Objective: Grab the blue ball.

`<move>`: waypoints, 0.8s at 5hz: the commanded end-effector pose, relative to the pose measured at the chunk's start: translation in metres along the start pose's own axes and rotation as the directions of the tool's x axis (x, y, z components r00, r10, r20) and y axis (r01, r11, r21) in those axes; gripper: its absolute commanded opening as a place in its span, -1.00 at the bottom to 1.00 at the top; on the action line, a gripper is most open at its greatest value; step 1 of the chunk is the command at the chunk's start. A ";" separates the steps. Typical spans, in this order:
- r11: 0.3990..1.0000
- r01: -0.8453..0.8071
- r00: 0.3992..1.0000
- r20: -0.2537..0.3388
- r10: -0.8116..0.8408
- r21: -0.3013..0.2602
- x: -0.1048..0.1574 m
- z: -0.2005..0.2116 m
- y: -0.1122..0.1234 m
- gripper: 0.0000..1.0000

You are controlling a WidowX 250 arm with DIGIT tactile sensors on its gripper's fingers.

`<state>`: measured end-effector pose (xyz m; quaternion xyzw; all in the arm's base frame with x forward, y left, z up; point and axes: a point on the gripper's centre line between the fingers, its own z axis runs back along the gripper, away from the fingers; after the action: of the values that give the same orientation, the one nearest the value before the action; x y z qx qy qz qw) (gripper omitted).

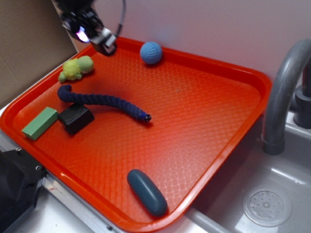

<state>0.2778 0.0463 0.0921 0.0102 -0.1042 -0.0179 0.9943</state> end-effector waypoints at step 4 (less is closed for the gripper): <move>0.999 0.031 0.983 0.181 -0.026 -0.021 0.088 -0.035 -0.019 1.00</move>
<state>0.3569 0.0248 0.0549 -0.0078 -0.1656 -0.0263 0.9858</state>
